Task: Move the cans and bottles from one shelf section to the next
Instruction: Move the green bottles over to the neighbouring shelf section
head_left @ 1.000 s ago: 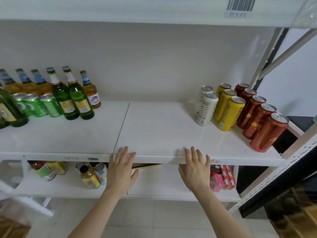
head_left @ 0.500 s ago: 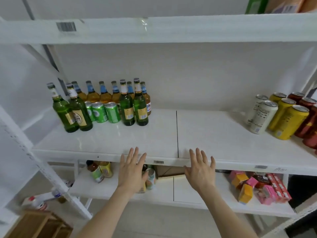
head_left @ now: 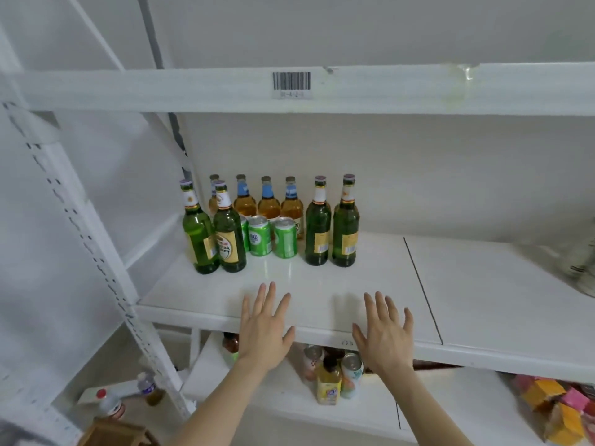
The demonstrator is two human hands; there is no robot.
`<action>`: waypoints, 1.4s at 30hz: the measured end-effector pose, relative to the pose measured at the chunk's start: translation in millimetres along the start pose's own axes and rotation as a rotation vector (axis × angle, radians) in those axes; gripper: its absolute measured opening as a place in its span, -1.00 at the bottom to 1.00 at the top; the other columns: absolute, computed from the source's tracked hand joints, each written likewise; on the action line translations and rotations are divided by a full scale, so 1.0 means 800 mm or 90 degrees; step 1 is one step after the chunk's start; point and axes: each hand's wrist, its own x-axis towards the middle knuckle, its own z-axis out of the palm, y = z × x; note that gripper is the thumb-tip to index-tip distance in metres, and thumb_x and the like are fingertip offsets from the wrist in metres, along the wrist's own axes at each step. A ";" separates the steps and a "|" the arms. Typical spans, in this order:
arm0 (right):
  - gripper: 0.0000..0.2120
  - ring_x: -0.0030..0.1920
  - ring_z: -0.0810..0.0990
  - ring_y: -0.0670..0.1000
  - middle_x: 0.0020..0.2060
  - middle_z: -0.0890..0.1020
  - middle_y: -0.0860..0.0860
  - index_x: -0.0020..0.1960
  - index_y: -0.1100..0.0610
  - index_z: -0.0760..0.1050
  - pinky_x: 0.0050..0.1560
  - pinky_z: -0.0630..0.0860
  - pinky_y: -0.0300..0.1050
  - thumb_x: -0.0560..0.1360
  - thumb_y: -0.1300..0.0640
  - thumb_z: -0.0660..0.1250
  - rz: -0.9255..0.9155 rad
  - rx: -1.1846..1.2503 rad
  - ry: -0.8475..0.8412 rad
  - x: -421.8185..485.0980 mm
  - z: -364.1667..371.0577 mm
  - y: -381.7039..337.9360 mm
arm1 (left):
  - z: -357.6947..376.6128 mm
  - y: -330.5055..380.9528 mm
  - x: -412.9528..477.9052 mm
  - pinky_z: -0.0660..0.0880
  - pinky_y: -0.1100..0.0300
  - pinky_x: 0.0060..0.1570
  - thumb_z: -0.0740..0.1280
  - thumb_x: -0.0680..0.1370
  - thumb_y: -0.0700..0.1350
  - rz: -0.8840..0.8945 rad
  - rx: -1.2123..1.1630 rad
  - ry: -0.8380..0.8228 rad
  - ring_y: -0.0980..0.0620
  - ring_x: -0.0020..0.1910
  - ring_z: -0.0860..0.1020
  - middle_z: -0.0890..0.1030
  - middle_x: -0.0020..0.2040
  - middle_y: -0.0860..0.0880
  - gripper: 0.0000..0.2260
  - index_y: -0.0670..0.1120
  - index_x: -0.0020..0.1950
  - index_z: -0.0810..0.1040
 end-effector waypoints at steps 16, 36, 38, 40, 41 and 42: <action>-0.32 0.58 0.11 0.09 0.59 0.17 0.05 0.61 0.05 0.05 0.51 0.02 0.23 0.60 -0.27 0.01 0.065 0.015 0.057 0.072 -0.003 -0.311 | -0.003 -0.324 0.047 -0.15 -0.17 0.53 0.06 0.62 0.23 0.043 0.022 0.000 -0.14 0.61 -0.15 -0.06 0.64 -0.10 -0.36 0.04 0.62 -0.07; -0.35 0.29 0.50 0.09 0.29 0.55 0.00 0.45 0.02 0.25 0.30 0.41 0.13 0.48 -0.22 0.35 0.049 0.325 0.078 0.240 0.008 -0.391 | 0.036 -0.388 0.199 0.39 0.07 0.36 0.38 0.48 0.26 -0.008 -0.360 0.018 -0.01 0.42 0.38 0.39 0.48 0.03 -0.26 0.02 0.54 0.17; -0.46 0.17 0.56 -0.02 0.17 0.57 -0.14 0.33 -0.10 0.31 0.09 0.52 -0.12 0.44 -0.12 0.46 0.044 0.535 0.041 0.251 0.007 -0.390 | 0.042 -0.384 0.210 0.41 0.19 0.21 0.51 0.41 0.15 -0.065 -0.565 -0.040 0.08 0.35 0.42 0.44 0.38 0.13 -0.27 0.13 0.48 0.22; -0.46 0.08 0.54 -0.16 0.10 0.55 -0.24 0.26 -0.16 0.33 -0.07 0.43 -0.36 0.39 -0.07 0.53 0.052 0.659 0.002 0.262 0.003 -0.388 | 0.048 -0.384 0.221 0.43 0.27 0.09 0.60 0.32 0.10 -0.117 -0.690 -0.075 0.19 0.23 0.48 0.49 0.22 0.27 -0.29 0.30 0.33 0.28; -0.44 0.06 0.54 -0.21 0.09 0.56 -0.25 0.26 -0.12 0.38 -0.10 0.41 -0.40 0.37 -0.06 0.56 0.056 0.699 -0.015 0.268 0.002 -0.387 | 0.050 -0.385 0.226 0.44 0.33 -0.02 0.63 0.27 0.08 -0.135 -0.731 -0.090 0.25 0.17 0.49 0.51 0.15 0.32 -0.31 0.36 0.24 0.30; -0.41 0.06 0.55 -0.24 0.10 0.59 -0.24 0.28 -0.07 0.42 -0.09 0.43 -0.39 0.34 -0.05 0.58 0.055 0.735 -0.030 0.273 0.002 -0.385 | 0.052 -0.385 0.231 0.43 0.38 -0.10 0.64 0.24 0.07 -0.146 -0.759 -0.105 0.28 0.11 0.50 0.52 0.11 0.33 -0.32 0.37 0.19 0.33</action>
